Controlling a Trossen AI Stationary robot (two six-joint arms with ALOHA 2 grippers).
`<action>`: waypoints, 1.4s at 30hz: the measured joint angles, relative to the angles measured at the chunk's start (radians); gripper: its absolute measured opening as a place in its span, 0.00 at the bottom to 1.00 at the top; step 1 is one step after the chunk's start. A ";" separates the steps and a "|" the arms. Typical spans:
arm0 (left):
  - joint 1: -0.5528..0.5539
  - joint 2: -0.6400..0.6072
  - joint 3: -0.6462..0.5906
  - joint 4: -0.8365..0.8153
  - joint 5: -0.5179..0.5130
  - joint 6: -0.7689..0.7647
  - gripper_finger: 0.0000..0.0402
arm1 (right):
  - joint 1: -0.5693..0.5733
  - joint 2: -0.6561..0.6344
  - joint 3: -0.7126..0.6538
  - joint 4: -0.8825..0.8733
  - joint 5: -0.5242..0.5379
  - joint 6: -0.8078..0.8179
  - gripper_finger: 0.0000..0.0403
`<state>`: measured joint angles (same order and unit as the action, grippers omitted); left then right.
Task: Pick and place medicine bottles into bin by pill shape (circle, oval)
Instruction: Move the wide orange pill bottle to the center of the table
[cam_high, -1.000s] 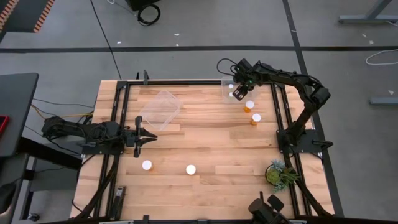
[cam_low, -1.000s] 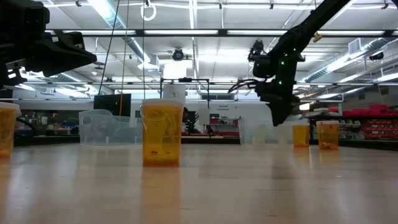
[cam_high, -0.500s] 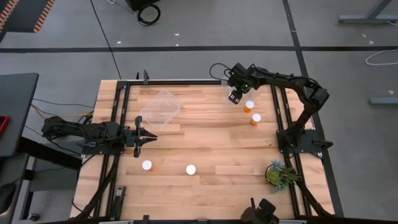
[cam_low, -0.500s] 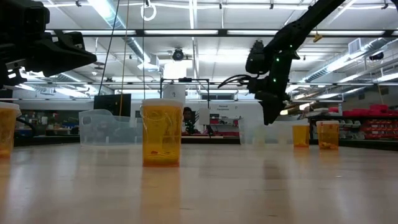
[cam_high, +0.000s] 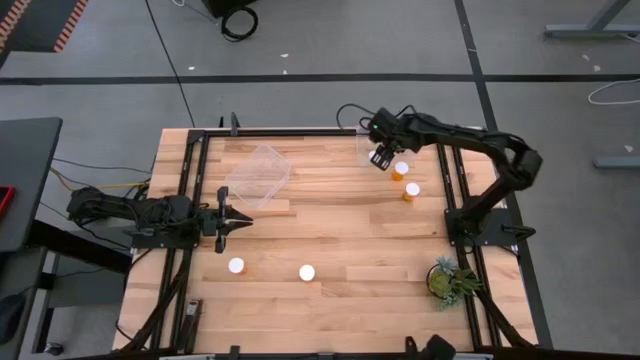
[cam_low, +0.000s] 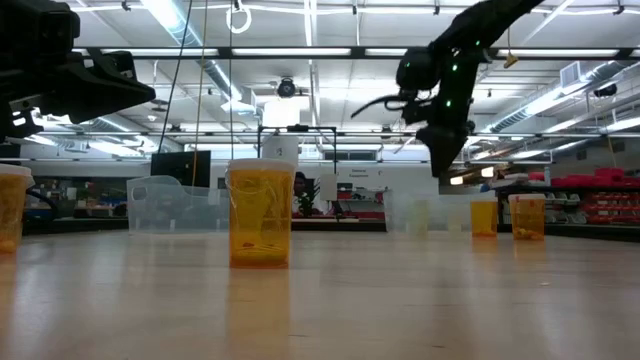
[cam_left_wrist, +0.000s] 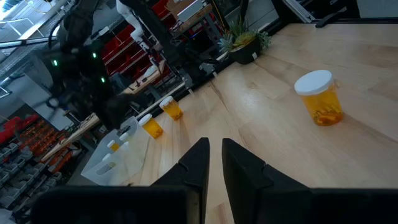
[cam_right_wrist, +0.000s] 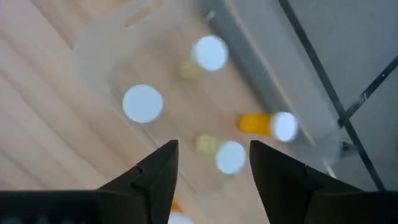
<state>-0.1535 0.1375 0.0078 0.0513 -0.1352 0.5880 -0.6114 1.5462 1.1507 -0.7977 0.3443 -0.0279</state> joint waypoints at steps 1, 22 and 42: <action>0.000 0.000 0.000 0.000 0.000 0.000 0.13 | 0.000 -0.023 0.000 -0.006 -0.001 0.013 0.51; 0.000 0.000 0.000 0.000 0.000 0.000 0.15 | 0.033 -0.152 -0.059 -0.273 -0.140 0.265 0.63; 0.000 0.000 0.000 0.000 0.000 0.000 0.15 | 0.030 -0.152 -0.269 -0.151 -0.166 0.362 0.81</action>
<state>-0.1538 0.1374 0.0077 0.0513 -0.1352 0.5880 -0.5813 1.3941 0.8822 -0.9482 0.1780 0.3343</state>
